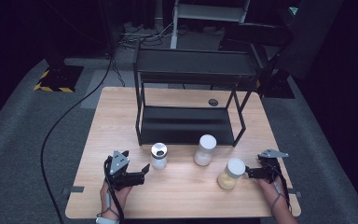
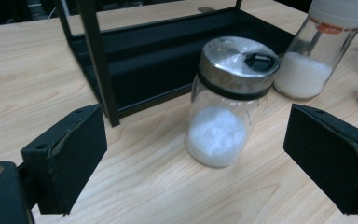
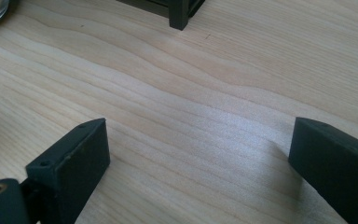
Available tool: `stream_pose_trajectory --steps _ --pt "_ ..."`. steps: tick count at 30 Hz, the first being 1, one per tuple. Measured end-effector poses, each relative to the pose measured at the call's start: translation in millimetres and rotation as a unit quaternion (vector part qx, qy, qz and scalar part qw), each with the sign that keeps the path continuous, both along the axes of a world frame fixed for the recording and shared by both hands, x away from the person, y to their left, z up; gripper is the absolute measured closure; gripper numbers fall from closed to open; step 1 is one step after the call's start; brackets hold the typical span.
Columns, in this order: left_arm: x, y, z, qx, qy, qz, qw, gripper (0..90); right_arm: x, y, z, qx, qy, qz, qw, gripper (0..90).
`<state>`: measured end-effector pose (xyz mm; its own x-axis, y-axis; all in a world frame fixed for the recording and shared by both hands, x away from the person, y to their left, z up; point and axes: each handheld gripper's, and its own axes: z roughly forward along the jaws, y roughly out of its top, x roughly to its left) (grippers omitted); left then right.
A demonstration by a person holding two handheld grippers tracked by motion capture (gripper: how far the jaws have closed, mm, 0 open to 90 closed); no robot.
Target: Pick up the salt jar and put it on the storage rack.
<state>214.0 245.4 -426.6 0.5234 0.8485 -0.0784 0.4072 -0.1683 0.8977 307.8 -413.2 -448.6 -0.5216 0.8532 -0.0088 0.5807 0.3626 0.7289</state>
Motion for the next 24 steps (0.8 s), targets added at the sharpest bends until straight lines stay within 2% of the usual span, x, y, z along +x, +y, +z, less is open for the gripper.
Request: stream_pose_trajectory --steps 11,17,24 --pt "27.5 -16.7 -0.4 -0.009 -0.013 -0.04 0.9991 6.1 -0.9 0.9 0.1 0.0 0.0 -0.004 1.0 5.3" --pt "37.7 -24.7 -1.0 -0.013 -0.021 -0.057 0.9981 6.1 -1.4 1.3 0.1 0.0 0.0 -0.005 1.0 5.3" --pt "48.2 -31.9 -1.9 -0.014 -0.014 -0.063 0.9978 6.1 -2.4 1.8 0.2 0.0 0.001 -0.008 1.0 5.3"
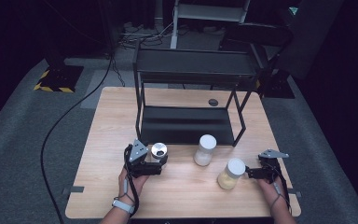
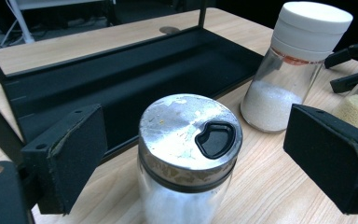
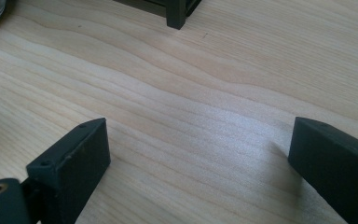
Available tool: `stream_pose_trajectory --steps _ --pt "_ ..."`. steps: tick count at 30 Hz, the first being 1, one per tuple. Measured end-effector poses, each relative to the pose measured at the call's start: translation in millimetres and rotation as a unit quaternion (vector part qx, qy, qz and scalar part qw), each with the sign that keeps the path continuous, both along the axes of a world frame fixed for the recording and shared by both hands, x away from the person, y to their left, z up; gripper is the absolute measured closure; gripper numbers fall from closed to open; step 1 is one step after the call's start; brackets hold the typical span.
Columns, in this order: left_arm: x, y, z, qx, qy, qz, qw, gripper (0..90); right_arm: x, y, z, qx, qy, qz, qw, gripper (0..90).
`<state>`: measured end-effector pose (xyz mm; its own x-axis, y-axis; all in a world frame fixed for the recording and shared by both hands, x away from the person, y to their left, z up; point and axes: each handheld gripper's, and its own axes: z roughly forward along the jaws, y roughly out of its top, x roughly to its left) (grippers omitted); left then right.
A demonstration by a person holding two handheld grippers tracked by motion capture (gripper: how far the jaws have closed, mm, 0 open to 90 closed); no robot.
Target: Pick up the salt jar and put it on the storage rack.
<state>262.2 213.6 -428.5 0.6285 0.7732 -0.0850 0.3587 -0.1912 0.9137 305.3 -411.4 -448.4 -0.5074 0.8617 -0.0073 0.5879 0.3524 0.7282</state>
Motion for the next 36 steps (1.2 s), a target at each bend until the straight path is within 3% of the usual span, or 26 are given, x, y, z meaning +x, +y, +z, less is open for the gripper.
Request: stream_pose_trajectory --steps 10,13,16,21,24,36 --pt "13.8 -7.5 -3.7 0.02 0.025 -0.002 0.9995 6.3 -0.6 0.0 -0.1 0.0 0.0 -0.001 1.0 5.3" --pt "18.4 -13.5 -6.6 0.044 0.034 0.0 0.9984 8.2 -0.7 0.0 -0.2 0.0 0.0 -0.001 1.0 5.3" --pt "19.7 -15.3 -8.0 0.049 0.038 0.003 0.9981 11.1 -0.7 0.0 -0.1 0.0 0.0 -0.001 1.0 5.3" --pt "24.6 -21.9 -8.3 0.076 0.053 -0.001 0.9957 22.9 -0.7 0.0 -0.1 0.0 0.0 -0.001 1.0 5.3" --pt "23.4 -27.4 -7.7 0.09 0.05 -0.004 0.9947 29.9 -0.7 -0.1 -0.2 0.0 -0.001 -0.001 1.0 5.3" --pt "23.3 -29.0 -1.3 0.102 0.055 -0.003 0.9932 30.5 -0.8 -0.2 -0.1 0.0 0.0 0.0 1.0 5.3"
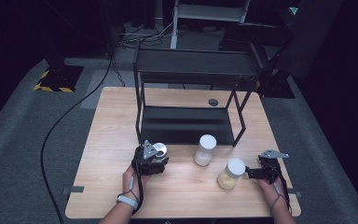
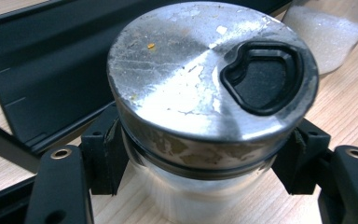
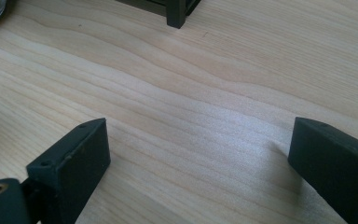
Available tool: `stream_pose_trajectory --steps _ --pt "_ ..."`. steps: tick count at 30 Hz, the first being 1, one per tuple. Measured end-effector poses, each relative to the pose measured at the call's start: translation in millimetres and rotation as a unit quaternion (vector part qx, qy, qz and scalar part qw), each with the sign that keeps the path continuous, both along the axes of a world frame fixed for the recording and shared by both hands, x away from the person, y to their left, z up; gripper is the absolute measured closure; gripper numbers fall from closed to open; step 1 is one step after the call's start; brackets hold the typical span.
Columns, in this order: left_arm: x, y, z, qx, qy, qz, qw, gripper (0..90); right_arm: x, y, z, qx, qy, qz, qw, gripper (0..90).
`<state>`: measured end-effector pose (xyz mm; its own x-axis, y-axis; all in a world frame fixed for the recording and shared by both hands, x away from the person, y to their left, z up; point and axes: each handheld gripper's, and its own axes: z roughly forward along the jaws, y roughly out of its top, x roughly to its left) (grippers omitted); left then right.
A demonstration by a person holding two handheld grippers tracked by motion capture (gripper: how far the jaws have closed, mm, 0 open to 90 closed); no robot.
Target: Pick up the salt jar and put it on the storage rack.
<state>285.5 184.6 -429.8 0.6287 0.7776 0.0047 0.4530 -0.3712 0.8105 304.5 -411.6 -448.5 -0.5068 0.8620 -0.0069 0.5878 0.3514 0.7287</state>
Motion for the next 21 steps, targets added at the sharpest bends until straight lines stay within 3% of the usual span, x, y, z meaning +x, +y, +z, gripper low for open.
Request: stream_pose_trajectory --steps 5,10,21 --pt "2.3 0.5 8.9 0.0 0.007 0.004 1.0 30.4 -0.1 0.1 0.0 0.0 0.0 0.0 1.0 5.4" --pt "3.0 0.3 24.8 0.005 -0.002 0.005 1.0 30.4 -0.1 0.1 0.0 0.0 0.0 0.0 1.0 5.3" --pt "23.9 0.5 52.8 0.001 -0.008 0.012 0.9999 30.5 0.3 -0.6 0.0 -0.001 0.0 0.006 1.0 5.4"
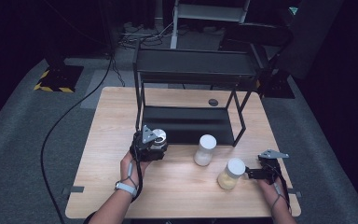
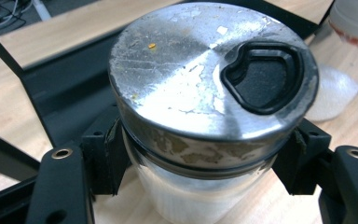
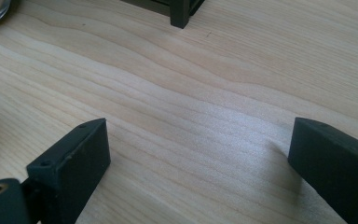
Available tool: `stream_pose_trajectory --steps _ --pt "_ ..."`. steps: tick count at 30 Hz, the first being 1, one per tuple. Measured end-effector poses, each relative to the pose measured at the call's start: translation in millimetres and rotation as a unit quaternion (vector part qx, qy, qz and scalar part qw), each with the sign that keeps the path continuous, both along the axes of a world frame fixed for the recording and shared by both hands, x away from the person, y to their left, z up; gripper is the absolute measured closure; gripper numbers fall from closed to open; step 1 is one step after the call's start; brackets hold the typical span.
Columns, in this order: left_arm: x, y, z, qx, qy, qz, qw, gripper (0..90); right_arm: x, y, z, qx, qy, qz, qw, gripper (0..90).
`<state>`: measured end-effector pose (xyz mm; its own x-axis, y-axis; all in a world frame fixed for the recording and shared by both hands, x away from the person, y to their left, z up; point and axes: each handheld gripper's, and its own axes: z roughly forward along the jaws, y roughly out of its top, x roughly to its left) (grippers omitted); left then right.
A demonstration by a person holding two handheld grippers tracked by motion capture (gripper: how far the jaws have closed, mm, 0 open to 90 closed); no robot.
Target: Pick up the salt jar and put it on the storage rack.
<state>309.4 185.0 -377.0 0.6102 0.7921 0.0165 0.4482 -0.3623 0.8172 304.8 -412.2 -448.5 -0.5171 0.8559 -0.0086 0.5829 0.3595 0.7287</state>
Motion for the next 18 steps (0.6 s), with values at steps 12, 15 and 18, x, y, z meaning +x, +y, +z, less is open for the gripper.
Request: stream_pose_trajectory --steps 12,15,18 --pt "26.2 0.6 13.0 -0.011 -0.001 -0.004 0.9999 30.4 0.1 -0.1 0.0 0.0 0.0 0.001 1.0 5.4" --pt "32.1 -0.4 14.5 -0.011 0.0 -0.003 0.9999 30.5 0.1 -0.2 0.1 0.0 0.0 0.001 1.0 5.4" --pt "37.7 -1.9 16.5 -0.01 -0.001 -0.002 0.9999 30.4 0.3 -0.4 0.0 0.001 0.001 0.004 1.0 5.3"
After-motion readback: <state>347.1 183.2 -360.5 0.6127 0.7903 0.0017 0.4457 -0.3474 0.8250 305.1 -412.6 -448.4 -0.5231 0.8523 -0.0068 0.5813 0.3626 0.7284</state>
